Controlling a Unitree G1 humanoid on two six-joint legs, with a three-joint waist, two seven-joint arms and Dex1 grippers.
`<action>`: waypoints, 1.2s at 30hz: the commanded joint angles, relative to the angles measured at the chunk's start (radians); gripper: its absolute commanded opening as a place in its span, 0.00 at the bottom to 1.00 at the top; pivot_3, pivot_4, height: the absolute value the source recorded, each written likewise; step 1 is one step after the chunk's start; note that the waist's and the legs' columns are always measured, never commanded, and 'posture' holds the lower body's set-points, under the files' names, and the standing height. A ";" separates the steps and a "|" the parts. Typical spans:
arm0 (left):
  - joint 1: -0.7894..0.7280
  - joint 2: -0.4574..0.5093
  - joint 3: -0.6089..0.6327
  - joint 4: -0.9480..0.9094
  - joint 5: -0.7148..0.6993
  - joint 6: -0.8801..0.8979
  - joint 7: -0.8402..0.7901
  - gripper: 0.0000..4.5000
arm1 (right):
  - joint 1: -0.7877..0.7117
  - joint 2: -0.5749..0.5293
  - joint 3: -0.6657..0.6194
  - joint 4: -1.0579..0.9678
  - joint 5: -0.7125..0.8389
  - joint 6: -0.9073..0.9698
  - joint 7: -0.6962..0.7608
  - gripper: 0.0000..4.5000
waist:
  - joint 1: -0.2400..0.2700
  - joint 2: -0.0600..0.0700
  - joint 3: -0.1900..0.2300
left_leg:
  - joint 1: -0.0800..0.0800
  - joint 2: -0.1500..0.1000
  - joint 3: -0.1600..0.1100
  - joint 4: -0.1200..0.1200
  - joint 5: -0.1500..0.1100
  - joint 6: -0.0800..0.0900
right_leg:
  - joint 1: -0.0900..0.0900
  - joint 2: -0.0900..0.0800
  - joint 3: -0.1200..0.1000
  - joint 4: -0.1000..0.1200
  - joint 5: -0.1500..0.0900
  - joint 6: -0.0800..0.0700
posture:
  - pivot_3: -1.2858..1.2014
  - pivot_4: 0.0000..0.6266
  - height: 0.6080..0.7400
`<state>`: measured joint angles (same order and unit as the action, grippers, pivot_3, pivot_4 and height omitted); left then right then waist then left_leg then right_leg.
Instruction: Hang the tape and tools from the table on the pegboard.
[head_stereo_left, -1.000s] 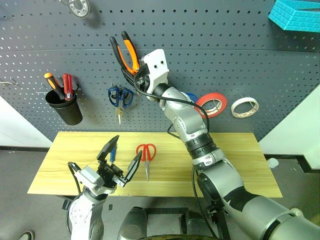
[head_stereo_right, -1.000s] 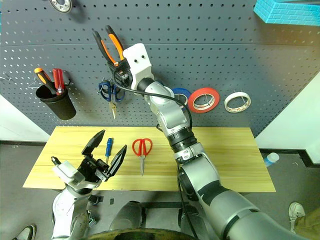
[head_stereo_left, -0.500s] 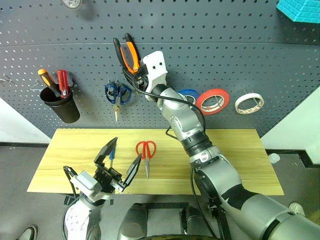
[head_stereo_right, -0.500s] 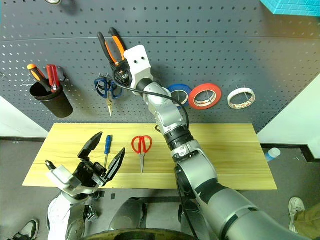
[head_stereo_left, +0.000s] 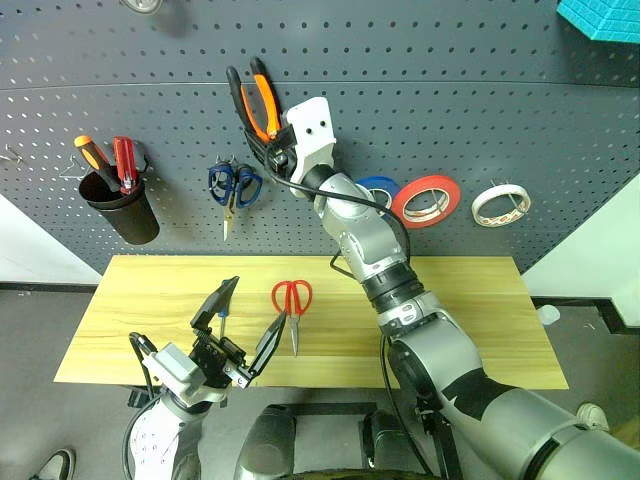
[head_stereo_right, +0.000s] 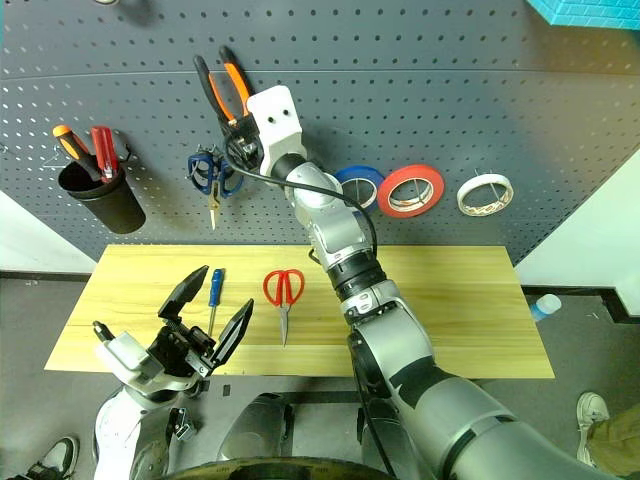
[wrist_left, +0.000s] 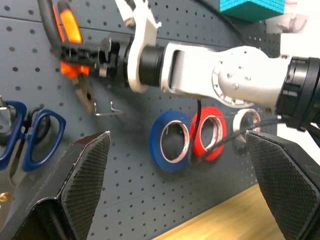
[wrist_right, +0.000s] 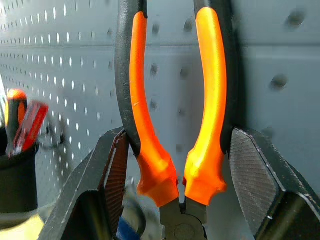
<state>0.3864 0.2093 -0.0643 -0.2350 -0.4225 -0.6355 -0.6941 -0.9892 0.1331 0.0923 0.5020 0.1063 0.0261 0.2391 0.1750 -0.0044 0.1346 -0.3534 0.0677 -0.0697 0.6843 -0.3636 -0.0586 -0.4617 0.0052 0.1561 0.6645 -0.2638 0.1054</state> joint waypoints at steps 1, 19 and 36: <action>-0.001 0.009 -0.005 -0.021 -0.003 -0.004 -0.003 1.00 | 0.002 0.007 -0.018 -0.146 0.024 0.006 -0.008 0.58 | 0.001 0.000 0.000 | -0.002 0.000 0.000 0.000 0.000 0.000 | -0.002 0.000 0.000 0.000 0.000 0.000 | 0.68 0.18 0.60; 0.001 0.024 -0.008 -0.033 -0.011 0.002 -0.003 1.00 | 0.088 0.031 0.022 -0.236 0.010 0.088 -0.036 0.58 | -0.001 0.001 0.001 | -0.003 0.000 0.000 -0.002 0.000 0.001 | -0.004 0.000 -0.001 0.000 0.000 0.000 | 0.68 0.20 0.60; 0.031 0.034 -0.012 -0.085 -0.010 0.024 0.001 1.00 | 0.134 0.055 0.034 -0.230 0.018 0.017 -0.075 0.58 | -0.001 0.002 0.012 | -0.003 0.000 0.000 -0.002 -0.001 0.001 | -0.004 0.000 -0.001 0.000 0.000 0.000 | 0.68 0.23 0.60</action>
<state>0.4113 0.2352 -0.0669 -0.2805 -0.4253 -0.6140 -0.6942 -0.8661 0.1331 0.1223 0.3275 0.1212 0.0826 0.1721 0.1744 -0.0021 0.1463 -0.3566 0.0677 -0.0699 0.6824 -0.3641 -0.0577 -0.4658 0.0052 0.1555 0.6641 -0.2640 0.1053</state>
